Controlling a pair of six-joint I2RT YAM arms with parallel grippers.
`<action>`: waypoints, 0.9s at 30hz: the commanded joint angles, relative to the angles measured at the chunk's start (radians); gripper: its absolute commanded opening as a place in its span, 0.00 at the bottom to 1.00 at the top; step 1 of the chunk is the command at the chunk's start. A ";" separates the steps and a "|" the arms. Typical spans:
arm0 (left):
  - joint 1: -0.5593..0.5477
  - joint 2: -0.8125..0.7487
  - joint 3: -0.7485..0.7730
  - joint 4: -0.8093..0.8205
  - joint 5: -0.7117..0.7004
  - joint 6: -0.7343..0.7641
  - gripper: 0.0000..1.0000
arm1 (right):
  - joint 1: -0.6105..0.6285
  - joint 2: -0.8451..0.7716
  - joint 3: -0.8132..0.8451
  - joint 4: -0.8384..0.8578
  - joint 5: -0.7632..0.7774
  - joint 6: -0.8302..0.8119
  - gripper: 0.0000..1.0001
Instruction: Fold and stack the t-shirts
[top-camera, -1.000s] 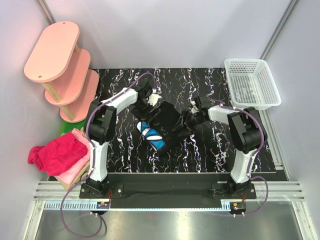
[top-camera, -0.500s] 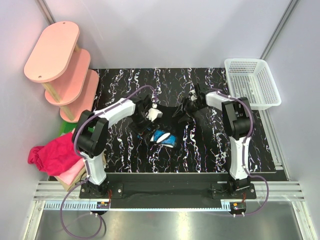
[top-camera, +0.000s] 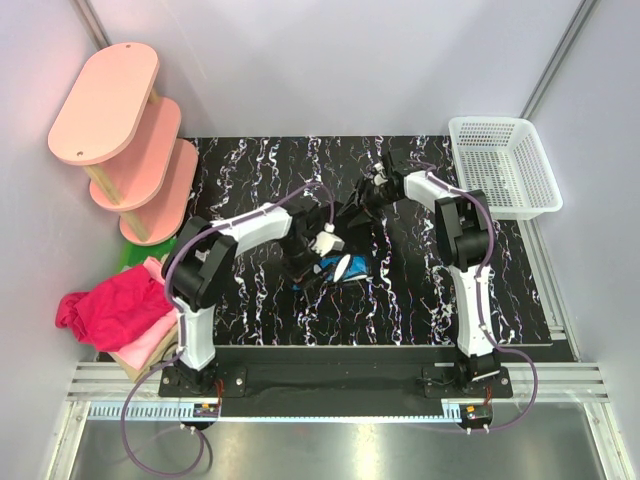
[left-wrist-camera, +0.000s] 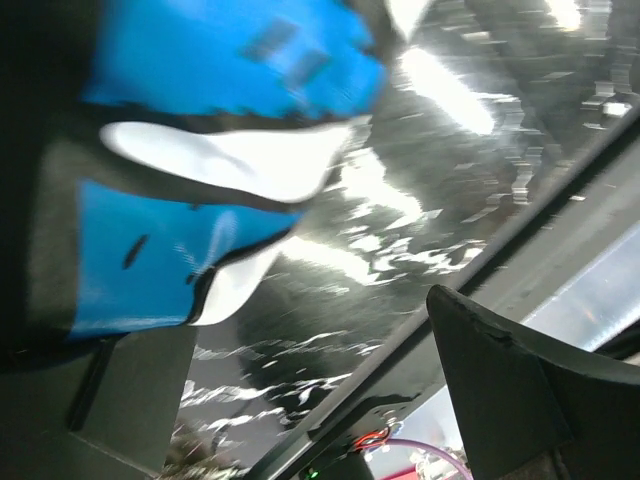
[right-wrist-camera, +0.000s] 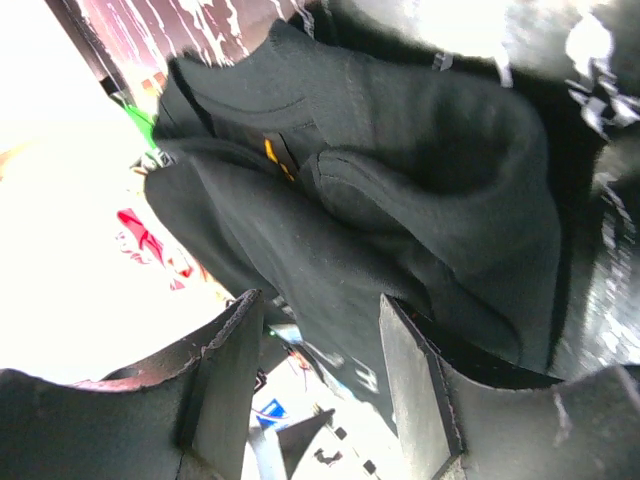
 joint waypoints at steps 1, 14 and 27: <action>-0.097 -0.020 0.021 0.014 0.193 0.024 0.99 | 0.039 0.018 0.060 -0.020 -0.040 0.009 0.58; 0.272 -0.120 0.297 -0.129 0.137 0.053 0.99 | 0.050 -0.097 0.063 -0.075 0.005 -0.040 0.58; 0.340 0.066 0.257 -0.042 0.065 -0.132 0.99 | 0.093 -0.264 -0.168 -0.041 0.078 -0.098 0.58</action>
